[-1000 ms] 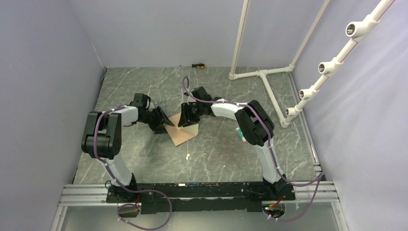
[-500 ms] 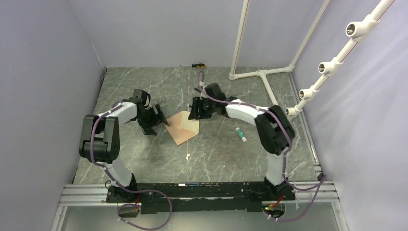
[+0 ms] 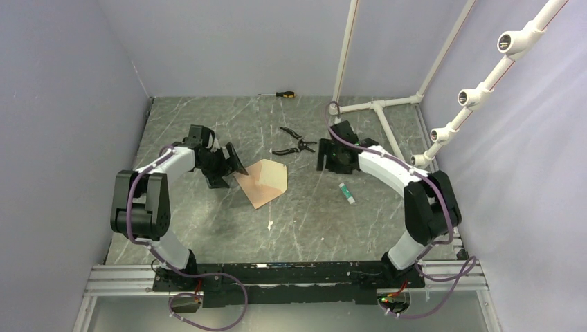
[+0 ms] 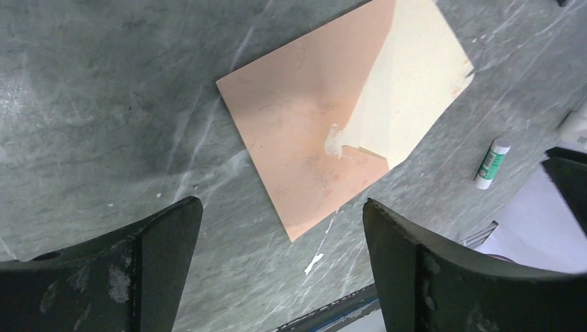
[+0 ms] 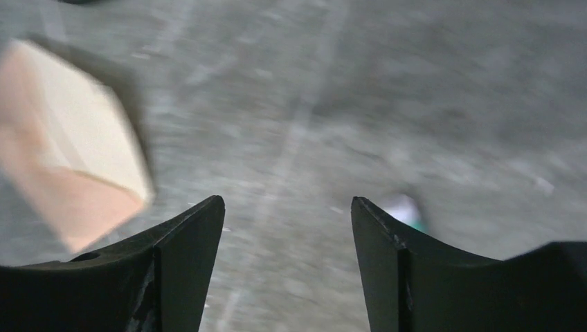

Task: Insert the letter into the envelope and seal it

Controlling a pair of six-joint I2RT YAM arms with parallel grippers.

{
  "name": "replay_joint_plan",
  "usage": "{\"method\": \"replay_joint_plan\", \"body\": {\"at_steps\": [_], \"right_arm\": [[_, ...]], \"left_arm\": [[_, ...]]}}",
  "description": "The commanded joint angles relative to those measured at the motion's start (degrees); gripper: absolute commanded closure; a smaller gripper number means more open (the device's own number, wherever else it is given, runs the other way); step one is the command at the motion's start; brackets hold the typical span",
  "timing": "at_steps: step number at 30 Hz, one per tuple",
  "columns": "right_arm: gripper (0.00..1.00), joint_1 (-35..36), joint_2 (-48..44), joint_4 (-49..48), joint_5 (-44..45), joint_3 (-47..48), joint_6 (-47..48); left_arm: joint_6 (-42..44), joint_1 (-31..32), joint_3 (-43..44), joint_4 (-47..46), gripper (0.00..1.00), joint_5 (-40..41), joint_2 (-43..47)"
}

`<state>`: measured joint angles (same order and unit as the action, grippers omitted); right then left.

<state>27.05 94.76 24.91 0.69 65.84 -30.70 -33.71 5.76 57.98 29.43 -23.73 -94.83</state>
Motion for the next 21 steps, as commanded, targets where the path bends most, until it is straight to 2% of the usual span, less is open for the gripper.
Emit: {"method": "replay_joint_plan", "body": {"at_steps": [1,4,7,12,21], "right_arm": [[0.27,-3.90,-5.87,12.51,11.94,-4.42,2.63],[0.27,-5.21,-8.31,14.69,13.73,-7.35,3.65],[0.28,-6.25,-8.63,14.17,10.47,-9.35,5.57],[0.40,-6.31,-7.22,15.03,4.29,-8.55,8.01],[0.43,-6.31,-2.51,14.45,3.93,-10.24,7.70]], "left_arm": [[2.10,0.13,3.59,-0.50,0.07,-0.71,3.80],[2.95,0.13,5.53,0.64,0.07,0.61,4.38],[3.51,0.13,7.08,1.04,0.07,0.13,4.20],[3.84,0.13,8.84,-0.63,0.11,-5.03,4.30],[2.74,0.13,9.72,-4.55,0.13,-13.42,5.32]]}}
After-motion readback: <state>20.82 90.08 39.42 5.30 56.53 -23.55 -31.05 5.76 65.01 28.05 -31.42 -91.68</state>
